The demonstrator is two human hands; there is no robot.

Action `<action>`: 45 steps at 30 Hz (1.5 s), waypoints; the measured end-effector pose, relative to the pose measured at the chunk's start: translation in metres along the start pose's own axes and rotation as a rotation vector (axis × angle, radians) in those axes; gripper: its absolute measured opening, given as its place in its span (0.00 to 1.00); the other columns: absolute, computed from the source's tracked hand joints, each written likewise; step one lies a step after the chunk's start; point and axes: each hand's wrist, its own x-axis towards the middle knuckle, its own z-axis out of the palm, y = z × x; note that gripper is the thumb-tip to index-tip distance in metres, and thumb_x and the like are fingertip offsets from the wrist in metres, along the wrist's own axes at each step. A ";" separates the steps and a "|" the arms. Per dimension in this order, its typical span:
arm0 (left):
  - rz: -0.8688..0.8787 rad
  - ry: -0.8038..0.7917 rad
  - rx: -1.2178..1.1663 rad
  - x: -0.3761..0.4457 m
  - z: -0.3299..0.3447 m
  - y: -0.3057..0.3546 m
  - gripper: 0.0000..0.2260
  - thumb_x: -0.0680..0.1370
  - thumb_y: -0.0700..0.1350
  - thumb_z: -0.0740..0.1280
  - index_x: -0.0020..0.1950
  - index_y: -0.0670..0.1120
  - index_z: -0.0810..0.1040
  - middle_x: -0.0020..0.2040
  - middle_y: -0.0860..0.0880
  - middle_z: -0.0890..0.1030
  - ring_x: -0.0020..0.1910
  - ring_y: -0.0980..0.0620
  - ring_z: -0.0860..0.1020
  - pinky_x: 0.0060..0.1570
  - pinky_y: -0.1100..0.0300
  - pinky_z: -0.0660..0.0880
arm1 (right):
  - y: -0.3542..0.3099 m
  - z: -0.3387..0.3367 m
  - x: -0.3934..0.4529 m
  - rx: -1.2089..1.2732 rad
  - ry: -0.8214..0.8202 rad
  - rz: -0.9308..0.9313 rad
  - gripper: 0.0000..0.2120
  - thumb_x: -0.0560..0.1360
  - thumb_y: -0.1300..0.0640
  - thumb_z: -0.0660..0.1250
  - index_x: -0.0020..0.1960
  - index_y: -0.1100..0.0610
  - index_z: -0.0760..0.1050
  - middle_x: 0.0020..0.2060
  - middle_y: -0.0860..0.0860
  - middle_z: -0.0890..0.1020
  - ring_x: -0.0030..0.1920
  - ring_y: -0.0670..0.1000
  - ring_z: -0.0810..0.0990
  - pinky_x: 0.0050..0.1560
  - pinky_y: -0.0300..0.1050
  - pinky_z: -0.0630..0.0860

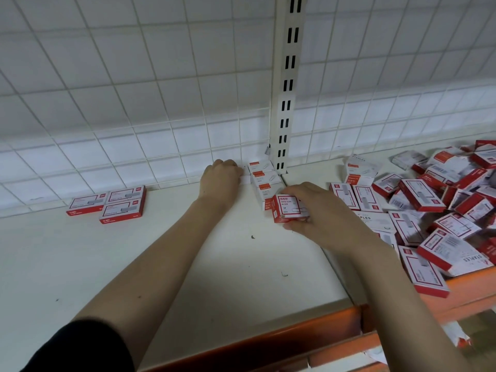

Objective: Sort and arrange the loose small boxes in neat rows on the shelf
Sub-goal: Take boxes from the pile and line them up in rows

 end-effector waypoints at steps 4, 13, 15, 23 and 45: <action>-0.005 -0.044 -0.015 -0.006 -0.006 -0.004 0.12 0.77 0.38 0.57 0.57 0.45 0.76 0.55 0.47 0.75 0.55 0.44 0.71 0.49 0.58 0.63 | -0.007 0.002 0.002 -0.002 -0.009 -0.013 0.26 0.70 0.51 0.72 0.66 0.49 0.68 0.55 0.46 0.74 0.56 0.49 0.74 0.55 0.48 0.72; -0.143 -0.030 -0.045 -0.082 -0.063 -0.054 0.19 0.78 0.46 0.63 0.69 0.49 0.69 0.63 0.49 0.73 0.62 0.46 0.70 0.60 0.53 0.63 | -0.060 0.027 0.021 -0.011 -0.010 -0.082 0.27 0.70 0.49 0.71 0.67 0.50 0.68 0.58 0.46 0.74 0.58 0.48 0.73 0.57 0.46 0.70; -0.192 -0.018 -0.061 -0.106 -0.074 -0.073 0.18 0.78 0.46 0.63 0.68 0.49 0.70 0.62 0.49 0.75 0.61 0.45 0.71 0.59 0.53 0.64 | -0.078 0.037 0.025 0.018 -0.026 -0.099 0.28 0.70 0.50 0.72 0.67 0.51 0.67 0.59 0.46 0.74 0.58 0.48 0.73 0.58 0.47 0.70; -0.345 0.041 -0.104 -0.181 -0.100 -0.146 0.15 0.76 0.44 0.66 0.62 0.48 0.76 0.59 0.48 0.77 0.59 0.44 0.73 0.56 0.52 0.67 | -0.144 0.082 0.044 0.020 -0.085 -0.178 0.25 0.69 0.47 0.72 0.62 0.49 0.69 0.53 0.45 0.75 0.54 0.48 0.74 0.54 0.49 0.72; -0.162 0.073 -0.263 -0.173 -0.081 -0.151 0.12 0.74 0.43 0.68 0.57 0.46 0.79 0.55 0.47 0.80 0.56 0.43 0.76 0.54 0.50 0.71 | -0.147 0.095 0.070 -0.269 -0.096 -0.058 0.23 0.79 0.57 0.57 0.73 0.57 0.60 0.73 0.52 0.60 0.72 0.53 0.59 0.67 0.43 0.59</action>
